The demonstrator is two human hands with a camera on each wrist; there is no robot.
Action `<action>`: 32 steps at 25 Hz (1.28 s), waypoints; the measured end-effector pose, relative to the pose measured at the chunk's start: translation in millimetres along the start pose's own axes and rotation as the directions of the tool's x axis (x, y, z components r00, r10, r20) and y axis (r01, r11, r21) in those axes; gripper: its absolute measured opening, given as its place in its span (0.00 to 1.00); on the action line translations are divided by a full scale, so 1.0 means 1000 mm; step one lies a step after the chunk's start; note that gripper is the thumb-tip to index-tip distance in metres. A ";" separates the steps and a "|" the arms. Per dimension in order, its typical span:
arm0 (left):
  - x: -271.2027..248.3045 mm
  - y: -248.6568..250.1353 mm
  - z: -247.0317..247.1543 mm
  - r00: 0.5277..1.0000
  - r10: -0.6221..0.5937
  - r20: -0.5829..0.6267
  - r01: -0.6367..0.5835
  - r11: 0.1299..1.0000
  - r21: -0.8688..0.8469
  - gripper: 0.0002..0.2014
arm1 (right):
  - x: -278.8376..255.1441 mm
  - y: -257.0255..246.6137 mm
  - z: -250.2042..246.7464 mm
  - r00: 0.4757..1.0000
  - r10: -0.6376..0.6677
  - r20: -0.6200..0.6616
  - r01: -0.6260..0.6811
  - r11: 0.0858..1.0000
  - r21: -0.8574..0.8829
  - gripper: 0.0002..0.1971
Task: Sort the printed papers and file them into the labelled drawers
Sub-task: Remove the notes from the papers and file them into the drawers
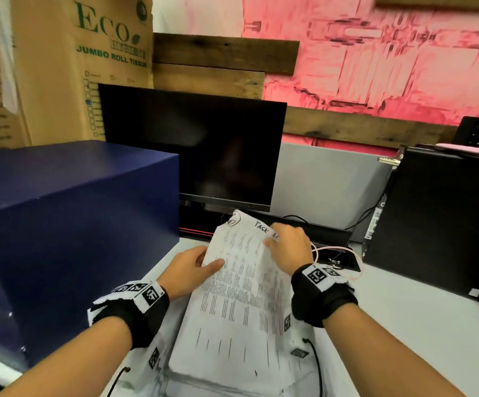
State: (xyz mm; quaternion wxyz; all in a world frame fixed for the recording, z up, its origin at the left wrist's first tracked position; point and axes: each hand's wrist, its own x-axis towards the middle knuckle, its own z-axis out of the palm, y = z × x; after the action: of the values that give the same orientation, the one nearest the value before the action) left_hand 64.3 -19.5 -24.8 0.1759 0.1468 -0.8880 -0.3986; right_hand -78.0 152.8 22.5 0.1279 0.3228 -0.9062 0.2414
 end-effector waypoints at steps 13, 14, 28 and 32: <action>-0.069 0.038 -0.092 0.975 -0.068 -0.211 0.022 0.977 -0.213 0.08 | -0.004 -0.029 -0.099 0.953 0.246 -0.176 -0.132 0.862 0.490 0.35; -0.076 0.041 -0.100 0.969 -0.070 -0.237 0.013 0.973 -0.232 0.09 | -0.007 -0.033 -0.098 0.947 0.315 -0.063 -0.199 0.729 0.655 0.39; -0.202 0.064 -0.271 0.859 -0.165 -0.484 0.085 0.979 -0.184 0.10 | -0.039 -0.236 -0.093 0.911 -0.343 0.231 -0.134 0.283 0.950 0.17; -0.210 0.026 -0.274 0.808 -0.382 -0.449 0.143 0.866 -0.479 0.22 | -0.041 -0.259 -0.073 0.946 -0.217 0.239 -0.176 0.272 0.946 0.15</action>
State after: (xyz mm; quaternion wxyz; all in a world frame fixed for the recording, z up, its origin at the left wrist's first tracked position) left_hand 367.0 -98.5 123.9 0.3830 0.3334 -0.6665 -0.5458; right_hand 126.2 38.0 160.4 -0.2395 0.3805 -0.5784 0.6807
